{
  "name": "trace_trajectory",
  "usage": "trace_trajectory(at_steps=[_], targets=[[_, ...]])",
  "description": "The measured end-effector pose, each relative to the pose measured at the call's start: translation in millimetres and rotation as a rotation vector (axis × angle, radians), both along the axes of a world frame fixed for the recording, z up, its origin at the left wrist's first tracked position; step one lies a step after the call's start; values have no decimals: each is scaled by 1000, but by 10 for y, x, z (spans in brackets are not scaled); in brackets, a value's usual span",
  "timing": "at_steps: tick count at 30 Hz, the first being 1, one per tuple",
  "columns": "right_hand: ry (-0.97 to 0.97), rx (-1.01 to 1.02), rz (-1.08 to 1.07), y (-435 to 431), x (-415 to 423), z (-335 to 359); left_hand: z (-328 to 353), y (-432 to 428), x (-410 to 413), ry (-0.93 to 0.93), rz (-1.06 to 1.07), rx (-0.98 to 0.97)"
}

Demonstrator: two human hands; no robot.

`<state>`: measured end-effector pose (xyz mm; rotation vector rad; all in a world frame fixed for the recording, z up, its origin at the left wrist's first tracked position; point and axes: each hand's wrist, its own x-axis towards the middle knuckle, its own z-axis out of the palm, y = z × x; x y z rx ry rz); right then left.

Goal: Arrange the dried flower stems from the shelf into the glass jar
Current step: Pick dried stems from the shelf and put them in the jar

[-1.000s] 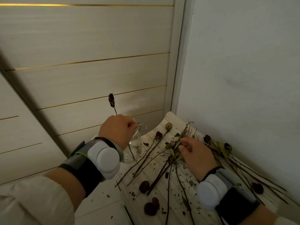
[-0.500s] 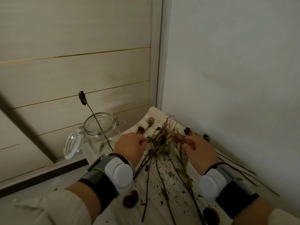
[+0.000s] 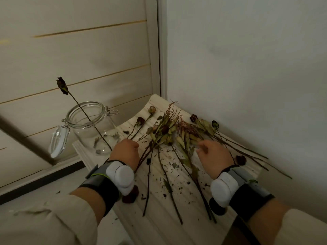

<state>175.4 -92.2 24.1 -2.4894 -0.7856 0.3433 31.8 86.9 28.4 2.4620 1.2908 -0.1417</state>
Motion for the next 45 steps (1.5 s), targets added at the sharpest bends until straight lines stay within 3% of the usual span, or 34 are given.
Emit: trace_trajectory(at_steps=[11, 25, 45], targets=[[47, -87, 70, 82, -68, -242, -190, 207, 67, -11, 81, 60], [75, -73, 16, 137, -68, -277, -112, 283, 136, -29, 28, 28], [41, -40, 9, 232, -169, -87, 378, 102, 11, -274, 55, 112]])
